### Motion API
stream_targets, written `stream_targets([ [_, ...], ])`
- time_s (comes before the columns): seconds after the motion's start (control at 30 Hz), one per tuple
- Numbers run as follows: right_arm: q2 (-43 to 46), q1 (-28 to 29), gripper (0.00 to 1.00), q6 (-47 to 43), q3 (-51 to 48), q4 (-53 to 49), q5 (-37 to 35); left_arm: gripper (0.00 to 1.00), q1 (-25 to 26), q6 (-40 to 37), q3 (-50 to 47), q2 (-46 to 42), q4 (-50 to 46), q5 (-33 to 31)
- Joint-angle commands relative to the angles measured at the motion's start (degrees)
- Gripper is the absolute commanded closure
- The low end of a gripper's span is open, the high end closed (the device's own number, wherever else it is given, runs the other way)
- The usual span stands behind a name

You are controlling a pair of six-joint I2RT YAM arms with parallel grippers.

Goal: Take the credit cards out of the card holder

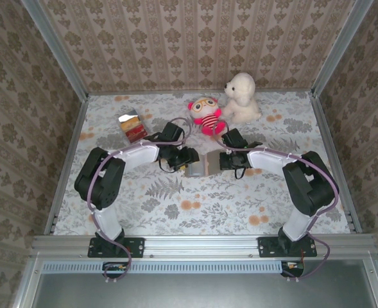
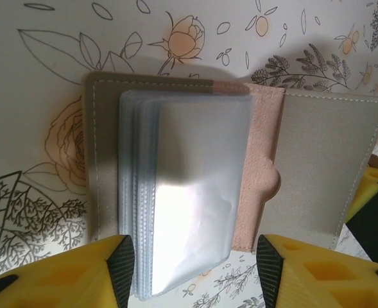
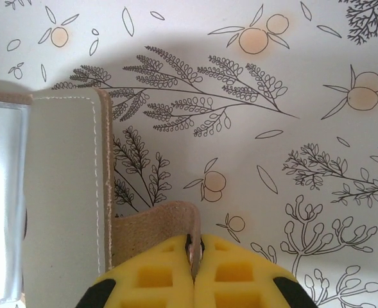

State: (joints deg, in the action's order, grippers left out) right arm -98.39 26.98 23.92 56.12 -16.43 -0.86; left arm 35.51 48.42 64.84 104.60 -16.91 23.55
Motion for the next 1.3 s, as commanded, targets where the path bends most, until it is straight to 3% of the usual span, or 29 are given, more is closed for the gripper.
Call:
stream_targets([
  [0.0,-0.1,-0.1,1.00,0.8,0.2,-0.3,0.4,0.46,0.7,1.1,2.2,2.7,-1.4,-0.2],
  [0.27,-0.2,-0.1,1.00,0.9,0.1,-0.4,0.3,0.45,0.7,1.5,3.5,4.3,-2.2,-0.5],
  [0.47,-0.4,-0.1,1.00,0.9,0.1,-0.3,0.4,0.51,0.9,1.7,3.3,4.3,-0.1,1.7],
  [0.97,-1.0,-0.1,1.00,1.0,0.4,-0.3,1.1,0.50,1.6,-1.7,5.3,4.0,0.2,4.7],
  [1.27,-1.1,-0.1,1.00,1.0,0.4,-0.4,1.1,0.51,3.0,-1.8,4.3,3.0,7.2,6.5],
])
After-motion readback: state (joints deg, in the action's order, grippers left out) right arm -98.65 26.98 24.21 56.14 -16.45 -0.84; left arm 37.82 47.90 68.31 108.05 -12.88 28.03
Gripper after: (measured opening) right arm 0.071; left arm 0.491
